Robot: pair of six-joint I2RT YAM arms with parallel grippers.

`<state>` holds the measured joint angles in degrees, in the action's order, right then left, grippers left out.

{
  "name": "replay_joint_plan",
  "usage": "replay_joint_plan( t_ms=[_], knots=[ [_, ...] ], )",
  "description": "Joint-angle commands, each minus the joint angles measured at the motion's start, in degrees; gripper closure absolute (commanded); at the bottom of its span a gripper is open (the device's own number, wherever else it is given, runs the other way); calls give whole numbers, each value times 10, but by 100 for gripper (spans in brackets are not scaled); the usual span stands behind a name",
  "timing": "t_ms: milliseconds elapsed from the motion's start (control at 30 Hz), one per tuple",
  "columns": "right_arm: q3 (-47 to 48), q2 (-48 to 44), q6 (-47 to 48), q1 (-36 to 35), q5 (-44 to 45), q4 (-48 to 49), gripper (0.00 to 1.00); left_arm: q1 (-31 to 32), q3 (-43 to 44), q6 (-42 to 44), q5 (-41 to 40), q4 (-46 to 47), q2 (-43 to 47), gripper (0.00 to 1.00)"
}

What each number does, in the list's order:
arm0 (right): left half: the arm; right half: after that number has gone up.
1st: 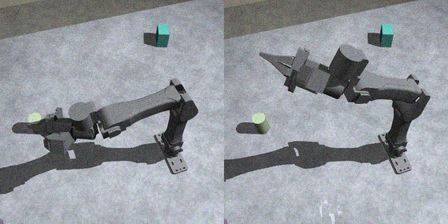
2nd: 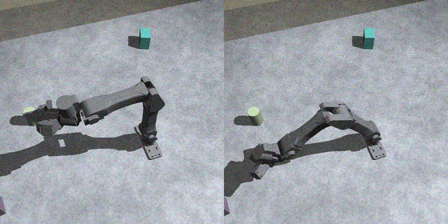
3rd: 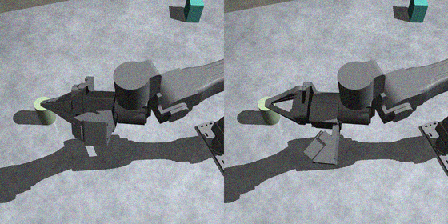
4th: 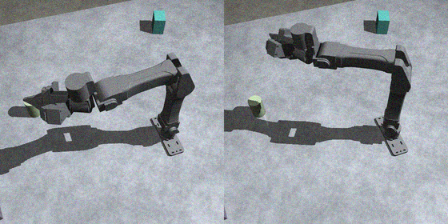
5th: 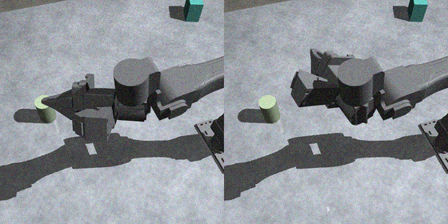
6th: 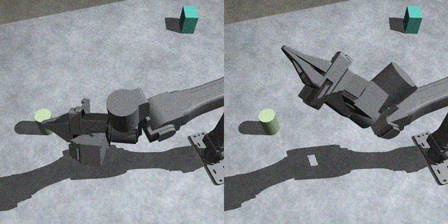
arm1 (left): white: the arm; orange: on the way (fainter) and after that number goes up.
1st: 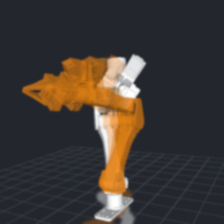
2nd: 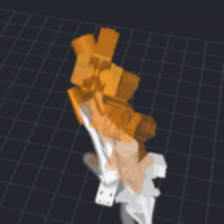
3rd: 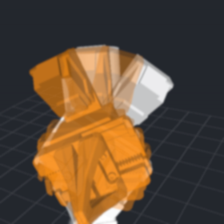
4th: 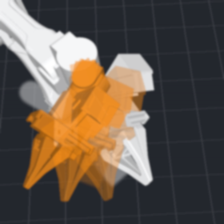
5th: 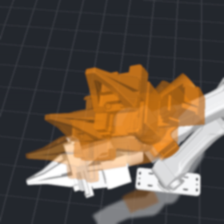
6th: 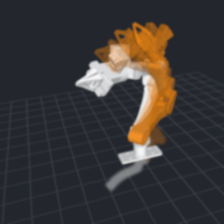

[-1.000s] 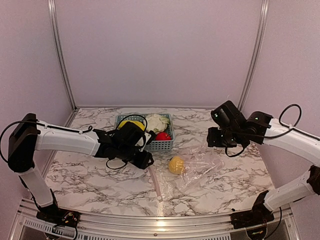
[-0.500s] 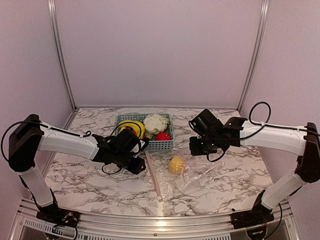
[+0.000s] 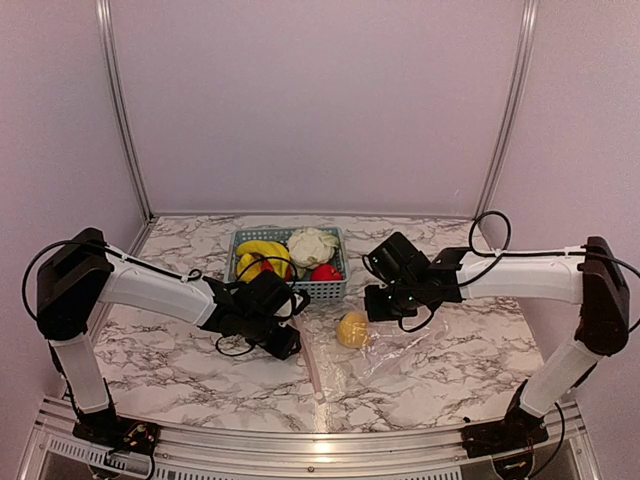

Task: Open the zip-top bag and remove the fake food
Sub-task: Pick up the fake fruit from the zipper food storage bag.

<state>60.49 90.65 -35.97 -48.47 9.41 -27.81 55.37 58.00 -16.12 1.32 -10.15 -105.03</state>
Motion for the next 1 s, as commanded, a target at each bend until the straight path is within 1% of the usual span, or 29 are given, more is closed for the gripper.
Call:
replay_joint_plan(
  t_ms=[0, 267, 400, 533, 700, 867, 967],
  knots=[
    [-16, 17, -6, -5, -13, 34, 90, 9, 33, 2, 0, 9, -23, 62],
    [-39, 39, -9, -4, -18, 53, 90, 17, 56, 8, 0, 8, -41, 60],
    [-40, 54, -7, -4, -17, 54, 85, 17, 53, 10, 7, 14, -38, 56],
    [-40, 66, -4, -4, -23, 59, 77, 18, 39, 13, 18, 31, -31, 51],
    [-37, 78, 1, -5, -29, 67, 61, 18, 19, 15, 43, 65, -22, 40],
    [-33, 85, 4, -5, -29, 66, 47, 18, -8, 17, 59, 109, 0, 35],
    [-31, 83, 6, -5, -27, 64, 43, 18, -31, 18, 75, 147, 19, 33]
  ],
)
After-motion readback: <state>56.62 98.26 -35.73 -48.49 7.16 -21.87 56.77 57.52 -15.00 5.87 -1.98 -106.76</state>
